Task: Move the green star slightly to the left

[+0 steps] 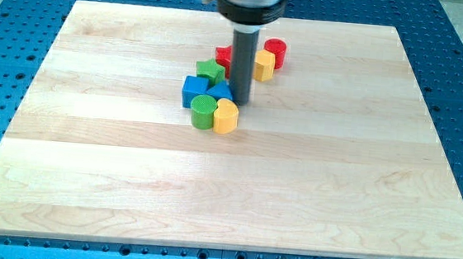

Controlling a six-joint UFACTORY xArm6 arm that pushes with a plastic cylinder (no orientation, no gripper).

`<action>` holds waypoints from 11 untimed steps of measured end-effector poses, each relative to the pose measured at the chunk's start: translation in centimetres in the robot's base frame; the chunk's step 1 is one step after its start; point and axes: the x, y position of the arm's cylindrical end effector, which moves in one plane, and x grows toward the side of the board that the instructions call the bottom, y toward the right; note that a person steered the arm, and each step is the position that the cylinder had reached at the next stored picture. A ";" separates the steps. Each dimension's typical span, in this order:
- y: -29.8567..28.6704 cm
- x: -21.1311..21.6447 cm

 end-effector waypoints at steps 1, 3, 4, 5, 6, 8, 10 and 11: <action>-2.1 0.4; 2.1 -1.8; 1.1 -2.3; -0.7 -2.8; -1.9 -2.2; 6.2 -2.7; 6.2 -4.4; 5.3 -5.6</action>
